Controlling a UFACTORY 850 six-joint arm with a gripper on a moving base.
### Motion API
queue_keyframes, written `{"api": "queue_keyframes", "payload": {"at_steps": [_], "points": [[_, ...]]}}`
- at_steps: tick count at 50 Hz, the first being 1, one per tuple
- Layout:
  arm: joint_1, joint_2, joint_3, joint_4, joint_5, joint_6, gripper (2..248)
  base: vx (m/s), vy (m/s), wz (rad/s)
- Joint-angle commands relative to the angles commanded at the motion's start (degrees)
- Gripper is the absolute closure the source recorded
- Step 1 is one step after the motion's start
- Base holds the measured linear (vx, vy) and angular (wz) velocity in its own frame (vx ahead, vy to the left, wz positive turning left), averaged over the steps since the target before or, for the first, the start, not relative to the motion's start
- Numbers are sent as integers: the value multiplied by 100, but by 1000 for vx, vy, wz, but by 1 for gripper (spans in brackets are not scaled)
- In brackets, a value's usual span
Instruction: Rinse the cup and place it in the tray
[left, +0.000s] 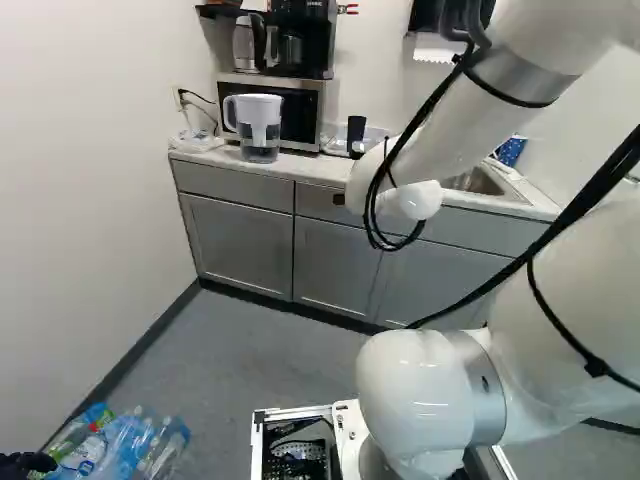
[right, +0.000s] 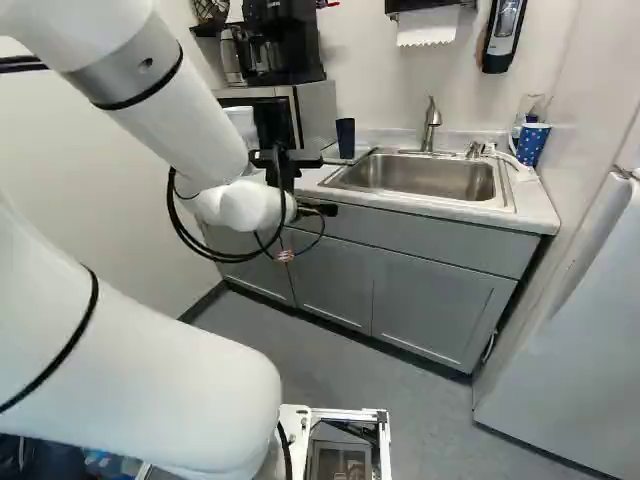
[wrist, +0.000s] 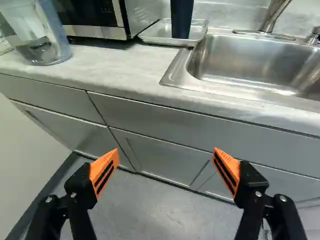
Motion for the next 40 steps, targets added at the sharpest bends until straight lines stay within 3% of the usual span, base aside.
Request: {"api": "queue_keyframes", "payload": {"at_steps": [40], "points": [[331,123,1026,-2,1582,-1,3,0,0,0]]}}
